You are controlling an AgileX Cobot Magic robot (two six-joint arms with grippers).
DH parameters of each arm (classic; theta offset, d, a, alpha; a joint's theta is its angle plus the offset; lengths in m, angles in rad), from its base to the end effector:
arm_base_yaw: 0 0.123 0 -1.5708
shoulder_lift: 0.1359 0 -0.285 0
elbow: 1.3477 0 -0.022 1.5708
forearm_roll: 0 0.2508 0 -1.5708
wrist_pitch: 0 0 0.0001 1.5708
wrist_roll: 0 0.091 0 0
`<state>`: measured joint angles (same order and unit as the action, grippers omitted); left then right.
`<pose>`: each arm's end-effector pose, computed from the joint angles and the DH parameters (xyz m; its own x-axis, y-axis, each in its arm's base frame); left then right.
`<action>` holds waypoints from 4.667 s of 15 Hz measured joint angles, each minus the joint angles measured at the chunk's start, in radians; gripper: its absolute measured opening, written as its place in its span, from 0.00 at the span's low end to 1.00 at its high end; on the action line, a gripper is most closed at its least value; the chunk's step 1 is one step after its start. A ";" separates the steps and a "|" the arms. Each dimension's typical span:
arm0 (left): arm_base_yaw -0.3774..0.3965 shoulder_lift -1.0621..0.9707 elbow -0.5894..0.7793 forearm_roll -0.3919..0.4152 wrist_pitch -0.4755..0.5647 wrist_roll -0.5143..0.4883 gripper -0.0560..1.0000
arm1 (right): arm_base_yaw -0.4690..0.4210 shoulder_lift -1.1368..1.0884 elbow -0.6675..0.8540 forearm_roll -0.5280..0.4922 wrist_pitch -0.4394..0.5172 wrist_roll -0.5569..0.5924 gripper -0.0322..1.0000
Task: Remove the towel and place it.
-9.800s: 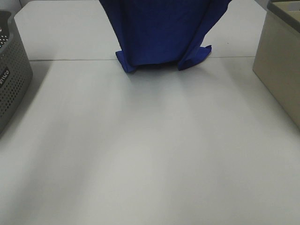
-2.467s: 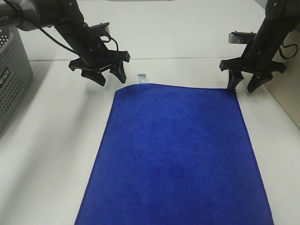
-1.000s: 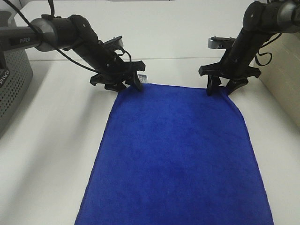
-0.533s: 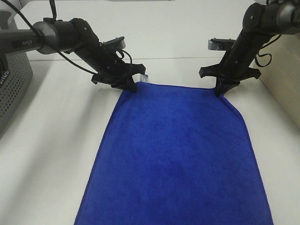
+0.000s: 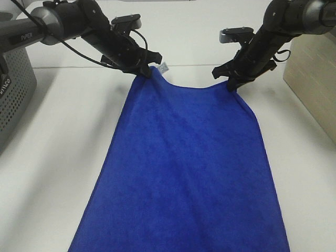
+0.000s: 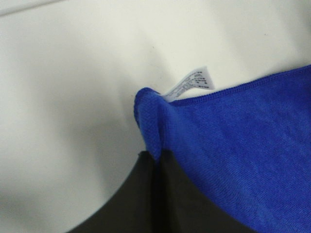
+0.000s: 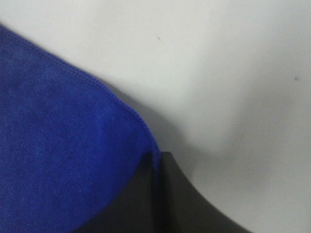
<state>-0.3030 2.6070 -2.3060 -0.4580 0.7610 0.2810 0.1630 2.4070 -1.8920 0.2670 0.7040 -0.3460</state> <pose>0.5308 -0.1950 0.1329 -0.7868 0.1843 -0.5891 0.4125 0.8670 -0.2797 0.5029 0.0985 0.1191 -0.8441 -0.2786 -0.4581 -0.3559 0.9302 0.0900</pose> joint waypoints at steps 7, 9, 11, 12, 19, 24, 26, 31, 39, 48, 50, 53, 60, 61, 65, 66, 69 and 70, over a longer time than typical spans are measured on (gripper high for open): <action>0.000 0.000 -0.008 0.181 -0.215 -0.037 0.05 | 0.010 0.000 -0.029 0.022 -0.283 -0.146 0.03; 0.000 0.004 -0.008 0.189 -0.272 -0.037 0.05 | 0.010 0.003 -0.029 0.043 -0.364 -0.179 0.03; 0.000 0.022 -0.008 0.200 -0.328 -0.037 0.05 | 0.010 0.025 -0.037 0.074 -0.423 -0.228 0.03; 0.000 0.035 -0.008 0.202 -0.354 -0.037 0.05 | 0.010 0.038 -0.037 0.088 -0.452 -0.249 0.03; 0.000 0.108 -0.008 0.227 -0.543 -0.037 0.05 | 0.010 0.184 -0.144 0.101 -0.557 -0.279 0.03; 0.000 0.157 -0.008 0.251 -0.636 -0.037 0.05 | 0.010 0.269 -0.229 0.125 -0.563 -0.279 0.03; 0.000 0.163 -0.008 0.255 -0.660 -0.037 0.05 | 0.010 0.286 -0.236 0.129 -0.573 -0.279 0.03; 0.000 0.182 -0.008 0.274 -0.711 -0.037 0.07 | 0.010 0.293 -0.238 0.142 -0.627 -0.280 0.03; 0.001 0.217 -0.008 0.304 -0.761 -0.037 0.24 | 0.010 0.293 -0.238 0.115 -0.645 -0.287 0.41; 0.069 0.218 -0.008 0.366 -0.834 -0.033 0.40 | 0.010 0.267 -0.238 0.089 -0.694 -0.304 0.62; 0.071 0.216 -0.008 0.372 -0.834 -0.033 0.40 | 0.010 0.231 -0.238 0.089 -0.652 -0.305 0.62; 0.070 0.120 -0.008 0.374 -0.668 -0.036 0.40 | 0.010 0.106 -0.238 0.089 -0.394 -0.307 0.62; 0.070 -0.139 -0.008 0.374 -0.096 -0.168 0.72 | 0.010 -0.114 -0.238 -0.042 0.127 -0.071 0.72; 0.070 -0.173 -0.008 0.374 -0.019 -0.171 0.75 | 0.010 -0.146 -0.238 -0.096 0.182 0.009 0.74; 0.070 -0.292 -0.008 0.376 0.239 -0.205 0.77 | 0.010 -0.299 -0.238 -0.190 0.485 0.147 0.76; 0.070 -0.316 -0.008 0.391 0.287 -0.229 0.77 | 0.010 -0.327 -0.238 -0.191 0.500 0.158 0.76; 0.074 -0.372 -0.008 0.505 0.390 -0.264 0.77 | -0.014 -0.407 -0.238 -0.198 0.512 0.222 0.76; 0.090 -0.389 -0.008 0.537 0.412 -0.273 0.77 | -0.037 -0.432 -0.238 -0.198 0.512 0.245 0.76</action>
<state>-0.2130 2.2180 -2.3140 0.0790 1.1730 0.0080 0.1260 1.9750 -2.1300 0.0690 1.2160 -0.1010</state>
